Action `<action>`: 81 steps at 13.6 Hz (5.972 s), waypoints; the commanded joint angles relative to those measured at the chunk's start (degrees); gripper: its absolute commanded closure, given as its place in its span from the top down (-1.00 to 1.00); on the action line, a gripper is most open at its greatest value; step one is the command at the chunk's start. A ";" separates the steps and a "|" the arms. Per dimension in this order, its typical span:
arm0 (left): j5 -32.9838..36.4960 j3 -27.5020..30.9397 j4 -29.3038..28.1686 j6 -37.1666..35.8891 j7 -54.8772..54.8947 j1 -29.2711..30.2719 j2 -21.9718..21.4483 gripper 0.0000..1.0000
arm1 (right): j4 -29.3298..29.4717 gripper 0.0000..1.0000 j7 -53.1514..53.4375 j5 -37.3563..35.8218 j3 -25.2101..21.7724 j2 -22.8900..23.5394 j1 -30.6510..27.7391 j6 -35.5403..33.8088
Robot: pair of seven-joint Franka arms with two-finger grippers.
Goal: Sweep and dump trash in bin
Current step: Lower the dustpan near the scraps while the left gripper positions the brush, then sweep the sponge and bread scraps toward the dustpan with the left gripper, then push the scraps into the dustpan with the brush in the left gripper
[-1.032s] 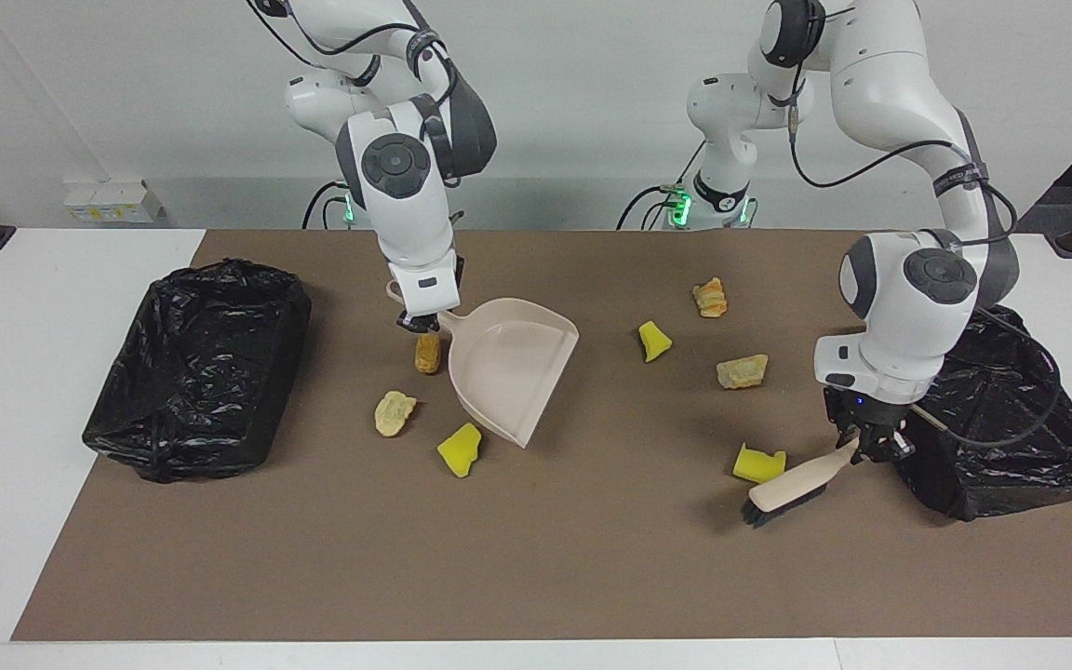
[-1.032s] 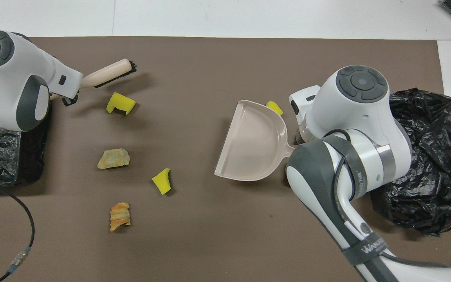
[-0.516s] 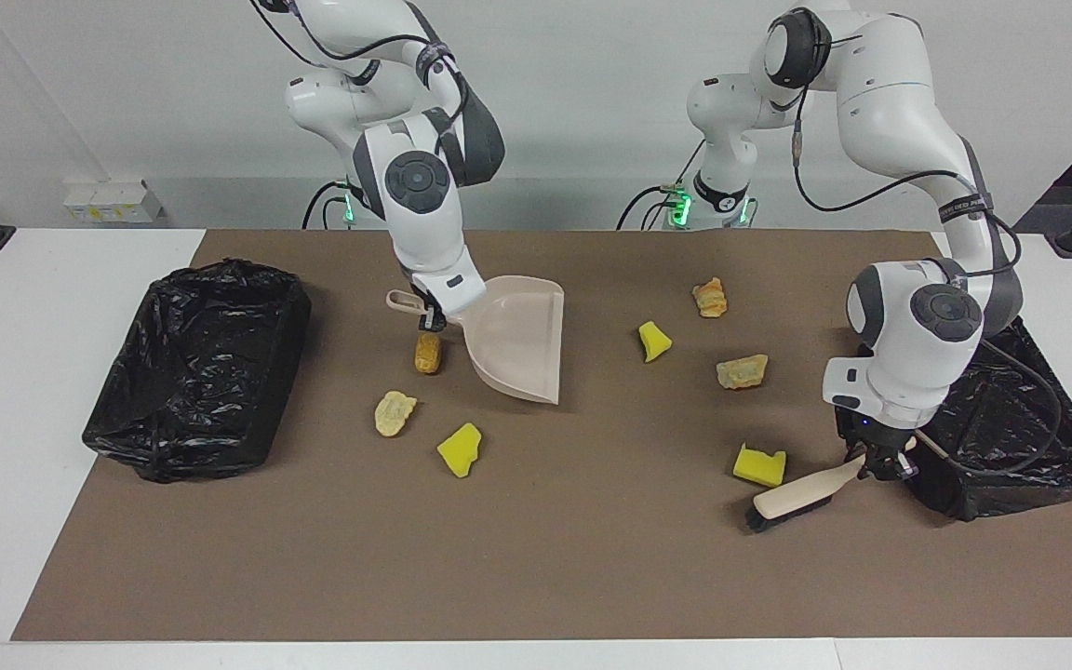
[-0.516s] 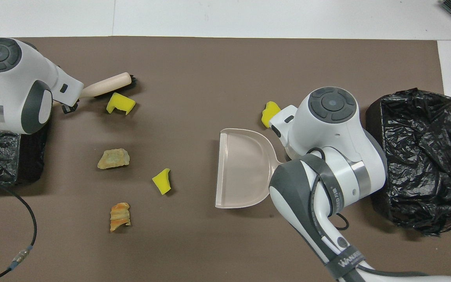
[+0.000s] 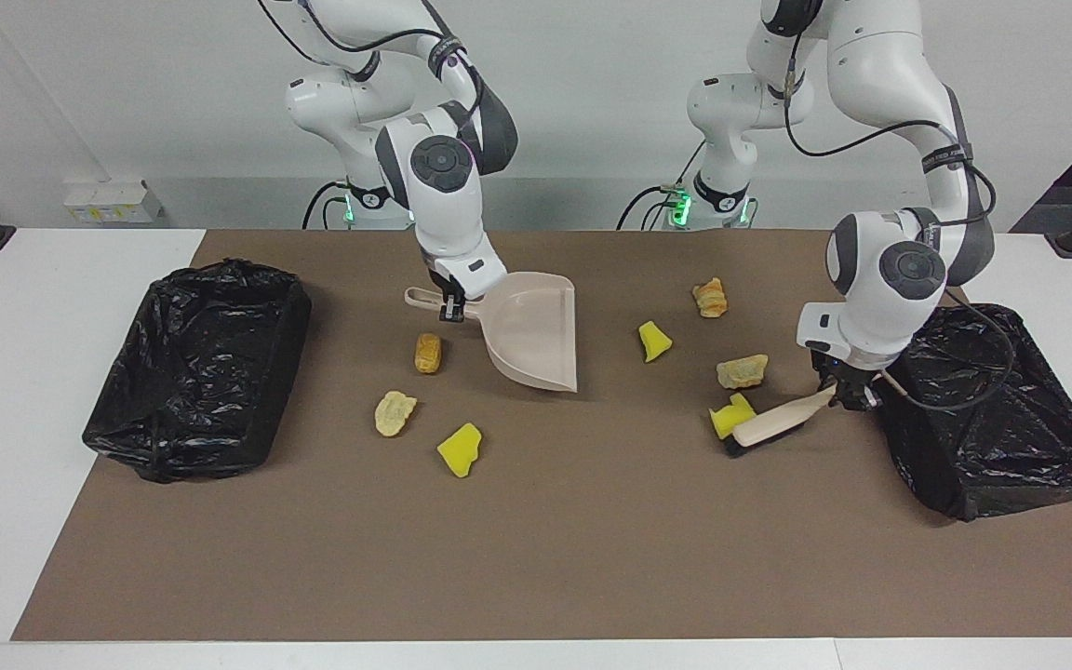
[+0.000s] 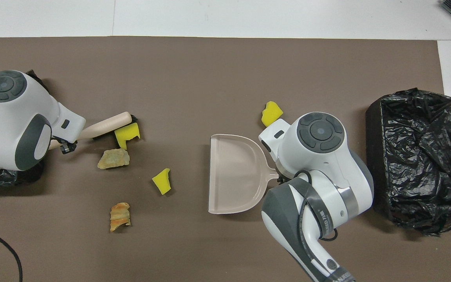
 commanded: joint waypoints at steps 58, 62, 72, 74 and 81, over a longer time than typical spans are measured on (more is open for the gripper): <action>-3.29 -8.89 4.52 4.61 -48.66 -1.68 3.50 -1.00 | -8.87 -1.00 29.24 -6.50 0.58 -1.93 9.71 -0.04; -3.37 -8.98 2.97 2.16 -48.03 -2.03 3.79 -1.00 | -8.87 -1.00 30.03 -6.24 0.58 -1.40 9.27 2.59; -4.25 -27.59 -13.56 -7.14 -69.80 -2.65 -8.68 -1.00 | -8.26 -1.00 23.97 -6.24 0.58 0.26 7.16 4.45; -9.32 -31.55 -13.13 -11.80 -71.31 -2.65 -11.05 -1.00 | -7.90 -1.00 24.31 -6.15 0.58 0.27 7.60 3.84; -17.70 -35.26 -11.20 -9.45 -75.80 -2.65 -13.79 -1.00 | -7.90 -1.00 24.31 -6.24 0.58 0.09 7.60 3.31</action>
